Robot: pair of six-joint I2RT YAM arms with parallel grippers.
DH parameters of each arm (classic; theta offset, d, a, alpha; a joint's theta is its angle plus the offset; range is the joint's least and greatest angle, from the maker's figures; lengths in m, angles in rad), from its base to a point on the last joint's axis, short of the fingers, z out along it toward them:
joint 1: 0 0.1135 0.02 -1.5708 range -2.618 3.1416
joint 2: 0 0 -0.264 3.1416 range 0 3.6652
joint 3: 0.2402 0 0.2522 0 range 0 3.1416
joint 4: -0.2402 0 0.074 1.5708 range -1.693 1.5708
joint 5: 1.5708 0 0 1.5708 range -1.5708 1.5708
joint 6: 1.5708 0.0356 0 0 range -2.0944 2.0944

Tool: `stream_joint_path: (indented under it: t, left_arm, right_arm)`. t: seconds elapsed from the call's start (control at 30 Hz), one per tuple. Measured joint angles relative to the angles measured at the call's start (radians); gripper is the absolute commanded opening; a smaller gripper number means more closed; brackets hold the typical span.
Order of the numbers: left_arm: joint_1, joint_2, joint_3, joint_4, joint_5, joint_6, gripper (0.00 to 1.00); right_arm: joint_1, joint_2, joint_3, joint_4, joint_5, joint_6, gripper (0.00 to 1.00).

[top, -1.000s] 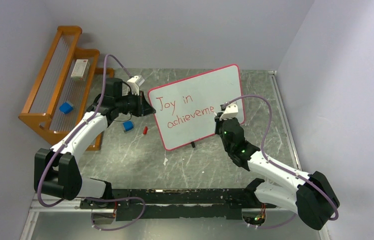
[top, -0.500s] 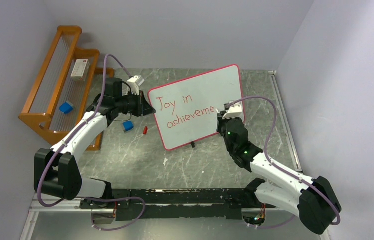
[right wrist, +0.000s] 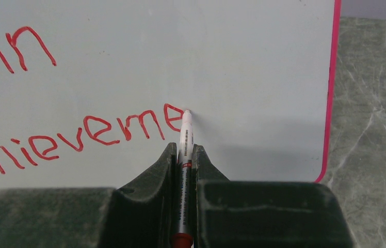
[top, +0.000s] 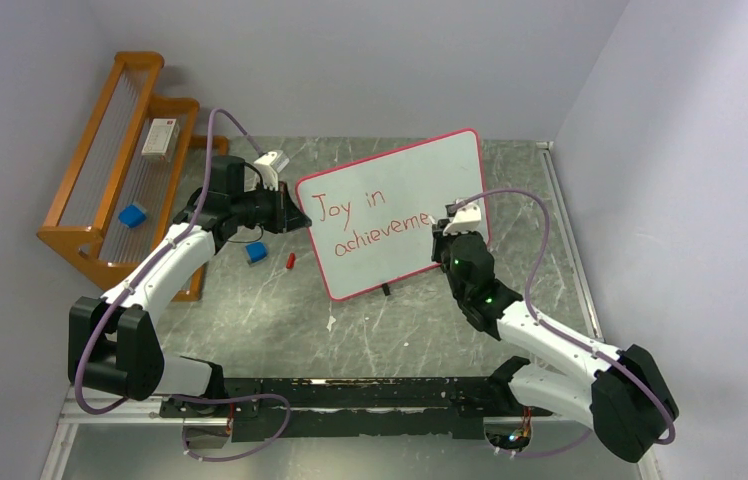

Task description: Write a sentence on the whiteboard

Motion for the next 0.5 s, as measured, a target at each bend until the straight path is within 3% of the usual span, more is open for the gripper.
stream_joint_path:
  t: [0.5]
  left_arm:
    - [0.0, 0.0, 0.0, 0.0, 0.0, 0.0, 0.05]
  right_arm:
    - [-0.011, 0.022, 0.018, 0.019, -0.011, 0.005, 0.0]
